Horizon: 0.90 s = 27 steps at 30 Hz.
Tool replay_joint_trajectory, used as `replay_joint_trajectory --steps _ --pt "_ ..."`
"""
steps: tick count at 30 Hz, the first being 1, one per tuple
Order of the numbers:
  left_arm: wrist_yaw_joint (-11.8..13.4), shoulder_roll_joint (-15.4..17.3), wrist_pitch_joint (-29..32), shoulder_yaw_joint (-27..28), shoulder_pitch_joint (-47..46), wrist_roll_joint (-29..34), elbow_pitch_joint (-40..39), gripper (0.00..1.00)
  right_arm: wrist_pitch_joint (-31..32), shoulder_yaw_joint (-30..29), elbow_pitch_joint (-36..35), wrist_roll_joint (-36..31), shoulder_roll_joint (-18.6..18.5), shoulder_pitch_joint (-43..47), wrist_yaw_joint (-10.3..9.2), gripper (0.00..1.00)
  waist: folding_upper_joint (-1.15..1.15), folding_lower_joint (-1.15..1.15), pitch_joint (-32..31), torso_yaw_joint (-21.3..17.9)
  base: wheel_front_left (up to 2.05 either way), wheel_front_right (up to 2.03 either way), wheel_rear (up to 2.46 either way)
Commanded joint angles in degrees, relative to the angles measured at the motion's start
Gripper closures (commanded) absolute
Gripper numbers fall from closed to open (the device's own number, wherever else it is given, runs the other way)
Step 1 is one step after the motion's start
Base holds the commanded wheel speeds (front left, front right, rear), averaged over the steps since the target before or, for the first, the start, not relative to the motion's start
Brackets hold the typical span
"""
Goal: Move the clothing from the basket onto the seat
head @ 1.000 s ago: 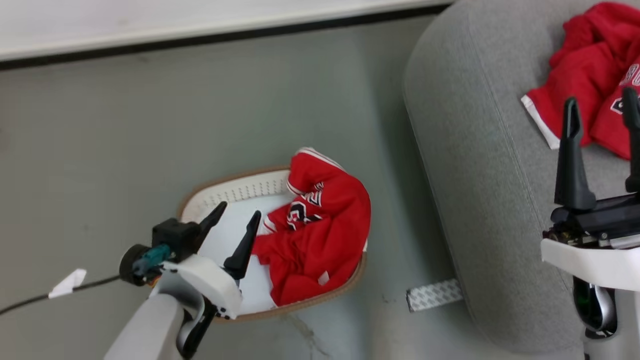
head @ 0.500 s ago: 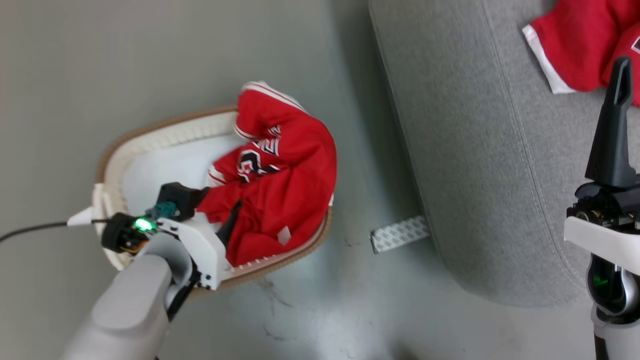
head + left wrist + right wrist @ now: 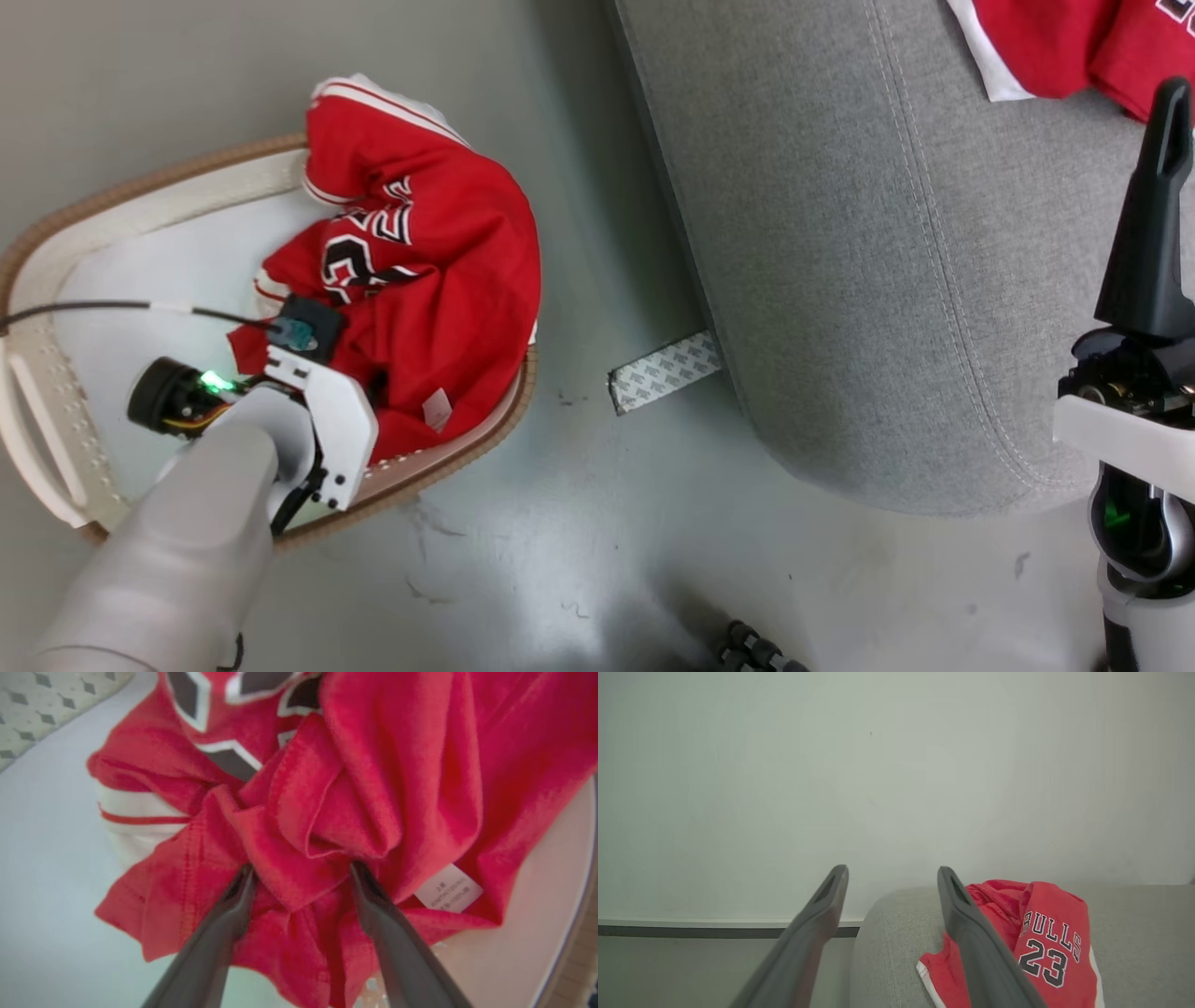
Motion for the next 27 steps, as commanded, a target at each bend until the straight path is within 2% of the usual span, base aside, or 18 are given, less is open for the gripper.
replay_joint_trajectory --steps 1,9,18,19,20,21,27 --pt "0.09 0.13 0.76 -0.59 -1.10 0.20 0.81 0.00 0.04 -0.37 -0.33 0.73 0.21 1.01 -0.15 0.00 0.00 -0.01 0.68 -0.49 0.00 0.00 0.00" --pt "0.09 -1.35 7.56 -6.69 -4.50 1.00 5.57 0.00 0.04 -1.04 -0.92 1.59 0.21 3.01 -0.15 0.00 0.00 -0.01 1.87 -0.34 0.00 0.00 0.00" --pt "0.08 1.30 8.64 -14.88 -5.35 -4.02 3.54 0.00 0.04 -0.01 -1.46 1.49 0.20 2.73 -0.15 0.00 0.00 -0.01 3.74 0.32 0.00 0.00 0.00" --pt "0.08 1.62 8.73 -15.61 -5.44 -4.98 3.25 0.15 0.04 0.09 -1.34 1.47 0.19 2.63 -0.15 0.00 0.00 -0.01 3.81 0.35 0.00 0.00 0.00" --pt "0.08 1.86 8.22 -16.37 -5.55 -6.10 2.62 0.76 0.04 0.18 -1.22 1.41 0.19 2.51 -0.15 0.00 0.00 -0.01 3.88 0.37 0.00 0.00 0.00" --pt "0.07 2.16 7.31 -16.82 -5.73 -7.03 1.83 1.00 0.04 0.23 -1.13 1.37 0.19 2.39 -0.15 0.00 0.00 -0.01 3.94 0.38 0.00 0.00 0.00" --pt "0.08 3.80 4.04 -20.88 -6.87 -11.63 -0.51 1.00 0.04 0.89 -0.25 1.06 0.19 1.12 -0.15 0.00 0.00 -0.01 3.29 0.10 0.00 0.00 0.00"
